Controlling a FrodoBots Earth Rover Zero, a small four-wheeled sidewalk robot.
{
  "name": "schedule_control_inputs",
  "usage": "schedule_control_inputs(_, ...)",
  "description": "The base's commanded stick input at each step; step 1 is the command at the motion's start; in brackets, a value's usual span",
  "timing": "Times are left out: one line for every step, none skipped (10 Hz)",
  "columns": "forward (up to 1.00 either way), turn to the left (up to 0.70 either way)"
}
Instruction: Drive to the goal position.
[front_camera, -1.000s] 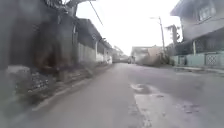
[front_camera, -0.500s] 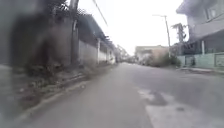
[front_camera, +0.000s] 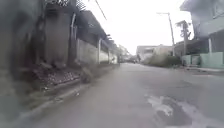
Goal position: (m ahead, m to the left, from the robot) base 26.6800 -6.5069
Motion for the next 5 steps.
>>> schedule_control_inputs(1.0,-0.4)
schedule_control_inputs(1.0,-0.4)
schedule_control_inputs(1.0,-0.4)
schedule_control_inputs(1.0,-0.16)
schedule_control_inputs(1.0,0.0)
